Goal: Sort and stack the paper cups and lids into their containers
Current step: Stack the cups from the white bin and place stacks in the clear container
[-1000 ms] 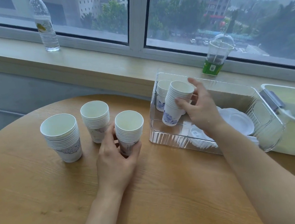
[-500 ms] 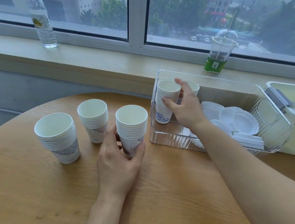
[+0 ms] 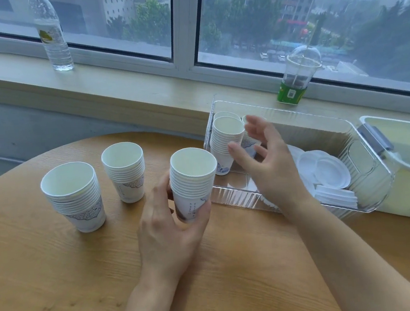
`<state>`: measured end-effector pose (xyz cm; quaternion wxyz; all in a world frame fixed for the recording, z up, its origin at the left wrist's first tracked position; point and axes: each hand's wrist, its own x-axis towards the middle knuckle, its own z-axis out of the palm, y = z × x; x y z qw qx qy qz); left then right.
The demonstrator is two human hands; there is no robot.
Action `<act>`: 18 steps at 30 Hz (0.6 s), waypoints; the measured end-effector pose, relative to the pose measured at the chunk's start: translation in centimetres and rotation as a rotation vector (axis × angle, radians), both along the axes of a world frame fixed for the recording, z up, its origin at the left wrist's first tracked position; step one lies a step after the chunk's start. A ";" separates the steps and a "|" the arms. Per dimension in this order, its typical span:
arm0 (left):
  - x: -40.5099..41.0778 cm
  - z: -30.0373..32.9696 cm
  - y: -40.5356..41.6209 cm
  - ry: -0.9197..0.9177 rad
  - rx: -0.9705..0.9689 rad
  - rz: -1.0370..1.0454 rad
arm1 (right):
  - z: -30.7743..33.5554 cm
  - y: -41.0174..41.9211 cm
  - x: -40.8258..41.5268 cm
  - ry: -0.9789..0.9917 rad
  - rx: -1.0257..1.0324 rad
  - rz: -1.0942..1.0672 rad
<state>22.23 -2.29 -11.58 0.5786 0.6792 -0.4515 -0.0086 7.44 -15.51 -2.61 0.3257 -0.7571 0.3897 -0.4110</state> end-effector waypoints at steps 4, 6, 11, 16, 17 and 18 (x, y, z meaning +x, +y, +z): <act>-1.1 0.0 -0.1 -0.078 -0.020 -0.051 | 0.0 3.7 -1.4 0.004 0.185 0.244; -1.5 0.2 0.0 -0.122 -0.046 -0.082 | 0.0 4.6 -1.9 0.015 0.254 0.330; -1.9 0.2 0.0 -0.169 -0.085 -0.138 | 0.0 5.5 -2.5 0.034 0.245 0.325; -1.9 -0.1 0.0 -0.139 -0.057 -0.207 | 0.7 5.2 -3.4 0.025 0.210 0.293; -1.9 -0.3 -0.1 -0.137 -0.050 -0.212 | 1.0 4.9 -3.7 0.013 0.198 0.280; -1.8 -0.5 -0.3 -0.142 -0.041 -0.212 | 1.4 4.5 -3.9 -0.014 0.190 0.261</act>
